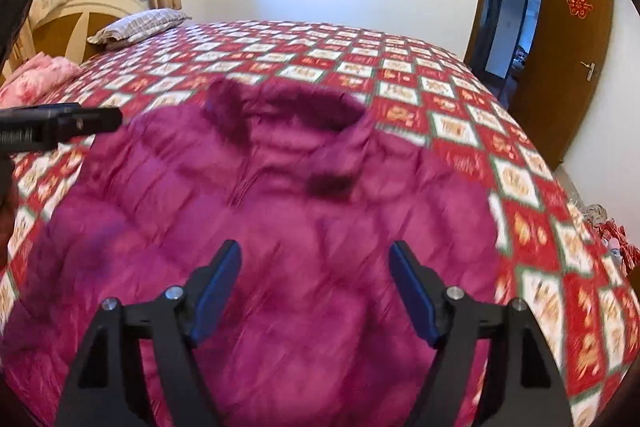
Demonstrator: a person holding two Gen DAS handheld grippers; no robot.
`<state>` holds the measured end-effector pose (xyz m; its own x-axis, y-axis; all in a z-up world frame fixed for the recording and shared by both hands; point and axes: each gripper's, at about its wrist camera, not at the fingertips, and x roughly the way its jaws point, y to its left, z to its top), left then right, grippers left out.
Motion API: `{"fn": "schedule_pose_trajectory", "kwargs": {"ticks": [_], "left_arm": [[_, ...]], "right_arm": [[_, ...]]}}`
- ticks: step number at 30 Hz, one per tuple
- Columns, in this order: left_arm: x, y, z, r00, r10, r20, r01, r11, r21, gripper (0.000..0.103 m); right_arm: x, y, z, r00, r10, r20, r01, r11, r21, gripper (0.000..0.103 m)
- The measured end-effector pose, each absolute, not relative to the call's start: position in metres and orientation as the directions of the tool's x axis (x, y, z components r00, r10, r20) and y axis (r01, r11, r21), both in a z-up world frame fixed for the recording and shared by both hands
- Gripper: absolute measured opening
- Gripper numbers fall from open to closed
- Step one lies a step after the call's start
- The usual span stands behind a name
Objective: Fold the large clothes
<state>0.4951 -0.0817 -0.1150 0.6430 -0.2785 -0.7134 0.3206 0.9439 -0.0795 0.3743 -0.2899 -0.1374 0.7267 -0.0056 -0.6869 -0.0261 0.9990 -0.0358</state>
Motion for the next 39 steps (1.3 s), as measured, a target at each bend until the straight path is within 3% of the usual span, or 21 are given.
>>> {"fn": "schedule_pose_trajectory", "kwargs": {"ticks": [10,17,21,25,27,28,29,31,39], "left_arm": [[0.604,-0.106,-0.113,0.656,-0.283,-0.700,0.235,0.958,-0.166,0.102],[0.650,-0.136,-0.154,0.564,-0.239,-0.791,0.266,0.959,-0.100,0.102],[0.643,-0.136,-0.166,0.545,-0.260,-0.797,0.322,0.943,-0.087,0.102],[0.633,-0.128,-0.168,0.535,-0.309,-0.786,0.371,0.922,-0.110,0.100],[0.630,-0.127,-0.169,0.514,-0.343,-0.786,0.407,0.904,-0.128,0.080],[0.630,-0.127,-0.169,0.499,-0.352,-0.792,0.419,0.898,-0.136,0.057],[0.627,-0.127,-0.170,0.490,-0.353,-0.797,0.427,0.894,-0.133,0.043],[0.618,-0.126,-0.170,0.495,-0.353,-0.794,0.443,0.888,-0.119,0.032],[0.576,-0.112,-0.174,0.537,-0.356,-0.765,0.472,0.878,-0.078,0.020]], "right_arm": [[0.458,-0.329,-0.116,0.717,-0.014,-0.697,0.021,1.000,0.001,0.078],[0.517,-0.325,-0.130,0.678,-0.015,-0.735,-0.016,0.999,-0.036,0.078],[0.539,-0.326,-0.142,0.655,-0.026,-0.755,-0.031,0.998,-0.062,0.077],[0.546,-0.327,-0.150,0.632,-0.022,-0.775,-0.062,0.995,-0.079,0.050],[0.544,-0.326,-0.151,0.627,-0.021,-0.779,-0.080,0.993,-0.091,0.032],[0.540,-0.325,-0.150,0.634,-0.024,-0.773,-0.081,0.992,-0.097,0.019],[0.538,-0.325,-0.149,0.637,-0.026,-0.770,-0.081,0.992,-0.101,0.017],[0.531,-0.325,-0.147,0.649,-0.029,-0.760,-0.085,0.990,-0.109,0.013],[0.502,-0.331,-0.149,0.665,-0.040,-0.746,-0.085,0.988,-0.129,0.009]]}}
